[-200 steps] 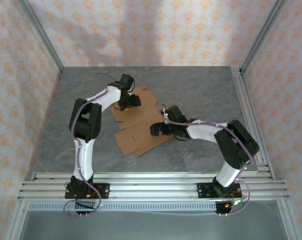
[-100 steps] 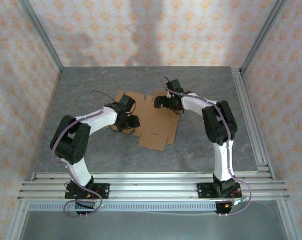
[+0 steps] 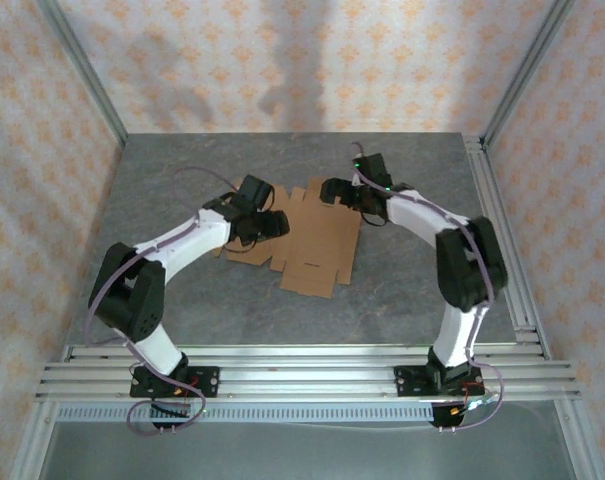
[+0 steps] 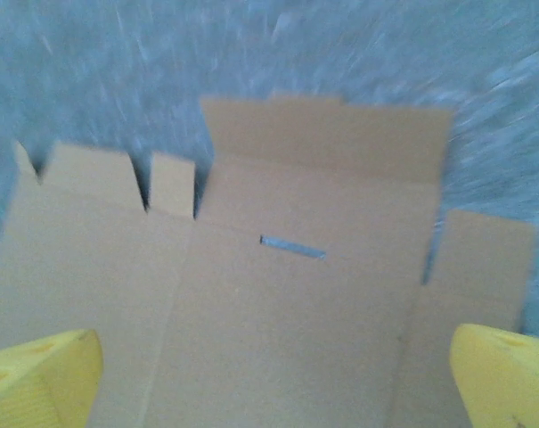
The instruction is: Fold the paper box
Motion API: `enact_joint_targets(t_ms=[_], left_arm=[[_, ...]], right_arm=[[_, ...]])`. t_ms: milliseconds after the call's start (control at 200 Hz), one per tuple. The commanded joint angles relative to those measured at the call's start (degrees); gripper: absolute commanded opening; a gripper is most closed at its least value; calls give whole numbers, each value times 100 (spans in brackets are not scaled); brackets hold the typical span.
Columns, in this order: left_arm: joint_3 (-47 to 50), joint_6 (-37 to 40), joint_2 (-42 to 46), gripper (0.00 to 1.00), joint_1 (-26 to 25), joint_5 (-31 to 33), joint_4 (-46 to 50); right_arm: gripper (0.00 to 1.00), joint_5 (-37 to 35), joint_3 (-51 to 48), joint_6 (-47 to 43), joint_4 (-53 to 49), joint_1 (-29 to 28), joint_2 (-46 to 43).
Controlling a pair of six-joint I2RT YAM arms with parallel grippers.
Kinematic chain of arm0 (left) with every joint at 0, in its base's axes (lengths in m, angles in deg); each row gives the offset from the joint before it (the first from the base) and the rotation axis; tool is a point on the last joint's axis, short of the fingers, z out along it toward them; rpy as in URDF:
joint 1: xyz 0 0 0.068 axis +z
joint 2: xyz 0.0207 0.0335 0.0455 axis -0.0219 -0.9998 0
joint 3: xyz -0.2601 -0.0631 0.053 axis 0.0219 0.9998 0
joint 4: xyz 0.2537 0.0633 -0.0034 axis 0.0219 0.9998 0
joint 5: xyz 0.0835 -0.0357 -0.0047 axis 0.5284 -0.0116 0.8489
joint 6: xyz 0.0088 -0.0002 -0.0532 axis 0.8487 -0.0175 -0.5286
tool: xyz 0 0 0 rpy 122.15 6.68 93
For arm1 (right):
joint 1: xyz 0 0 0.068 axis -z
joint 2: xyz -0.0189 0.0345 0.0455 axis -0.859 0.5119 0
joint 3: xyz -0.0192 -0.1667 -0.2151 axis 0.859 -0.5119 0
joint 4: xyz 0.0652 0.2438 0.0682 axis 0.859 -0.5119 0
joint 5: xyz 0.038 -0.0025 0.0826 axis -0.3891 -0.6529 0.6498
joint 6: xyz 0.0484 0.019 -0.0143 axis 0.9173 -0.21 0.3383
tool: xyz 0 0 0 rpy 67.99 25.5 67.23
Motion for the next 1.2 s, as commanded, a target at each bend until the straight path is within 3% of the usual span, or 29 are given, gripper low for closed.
enact_joint_targets(t_ms=[0,165,235,315,455,666,826,946,1111,1196], left_arm=[[-570,749,-627,71,353,-172,192],[-1046,1009,-1263,60,715,-422,372],[-1088,1025,-1485,54,765,-482,390],[-1116,983,-1697,49,783,-427,545],[-799,740,-1714,49,783,-481,398],[-389,630,-1581,50,775,-489,206],[-190,463,-1440,51,775,-465,156],[-104,424,-1375,52,766,-447,145],[64,299,-907,57,660,-378,78],[280,178,-555,65,634,-292,-130]], right_arm=[[97,-497,-902,920,631,96,-711],[86,-408,-2188,1995,1084,94,-1376],[69,-228,-2712,2411,1497,99,-1544],[64,18,-3066,2673,1845,70,-1560],[62,297,-3265,2740,2017,3,-1305],[47,624,-3320,2770,2524,-20,-830],[25,704,-3154,2762,2652,-33,-630],[0,518,-3020,2599,2330,-38,-695],[0,26,-2344,1534,694,-33,-713],[0,-302,-1737,691,-439,-35,-596]])
